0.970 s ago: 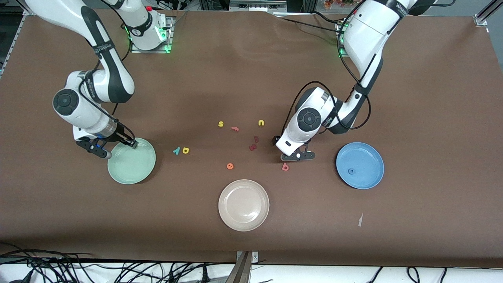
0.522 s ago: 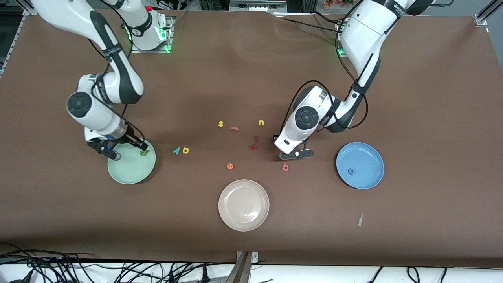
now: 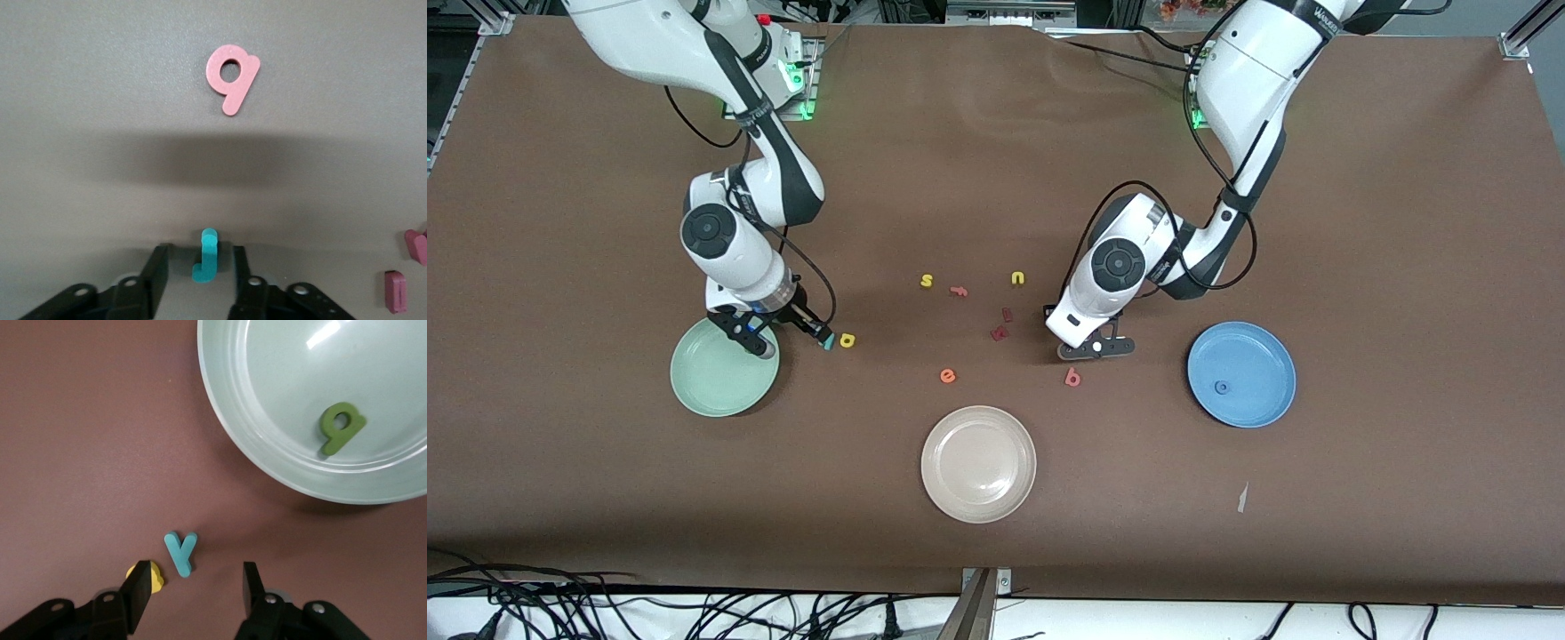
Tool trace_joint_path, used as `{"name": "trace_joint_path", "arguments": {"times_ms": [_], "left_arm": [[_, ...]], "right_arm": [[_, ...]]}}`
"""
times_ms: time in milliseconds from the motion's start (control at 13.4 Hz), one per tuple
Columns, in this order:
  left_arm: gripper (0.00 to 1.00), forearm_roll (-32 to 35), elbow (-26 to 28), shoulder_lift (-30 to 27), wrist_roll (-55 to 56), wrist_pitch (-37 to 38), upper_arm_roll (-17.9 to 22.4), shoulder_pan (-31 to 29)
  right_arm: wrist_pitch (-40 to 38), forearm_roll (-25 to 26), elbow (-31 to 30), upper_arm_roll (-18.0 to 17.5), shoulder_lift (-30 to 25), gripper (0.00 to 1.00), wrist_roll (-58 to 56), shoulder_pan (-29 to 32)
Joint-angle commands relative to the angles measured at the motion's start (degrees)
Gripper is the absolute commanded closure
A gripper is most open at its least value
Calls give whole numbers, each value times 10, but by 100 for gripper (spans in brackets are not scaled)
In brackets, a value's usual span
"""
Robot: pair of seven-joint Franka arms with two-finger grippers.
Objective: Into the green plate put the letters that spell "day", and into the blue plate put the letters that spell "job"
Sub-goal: 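Grasp the J with the left gripper while the right gripper grasps the Y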
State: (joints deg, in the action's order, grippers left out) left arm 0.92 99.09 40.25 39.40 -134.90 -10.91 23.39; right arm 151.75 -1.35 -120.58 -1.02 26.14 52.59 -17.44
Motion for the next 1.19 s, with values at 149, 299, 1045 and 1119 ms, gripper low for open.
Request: {"name": "trace_joint_path", "arguments": {"times_ms": [149,299,1045,1119], "left_arm": [[61,9,5,-1,11,-12,9,10],[65,9,7,5,11,-25,9,12],[100,50,-21,-21,-49,55,19,-9],[100,58,-44,-27,-93,102,19,-33]], "right_arm": [[21,-5,13,2,29,38,8,-7],[27,-4,15,2,40,38,8,-9],[48,2,22,3,55,90,4,-9],[48,2,22,3,55,96,4,-9]]}}
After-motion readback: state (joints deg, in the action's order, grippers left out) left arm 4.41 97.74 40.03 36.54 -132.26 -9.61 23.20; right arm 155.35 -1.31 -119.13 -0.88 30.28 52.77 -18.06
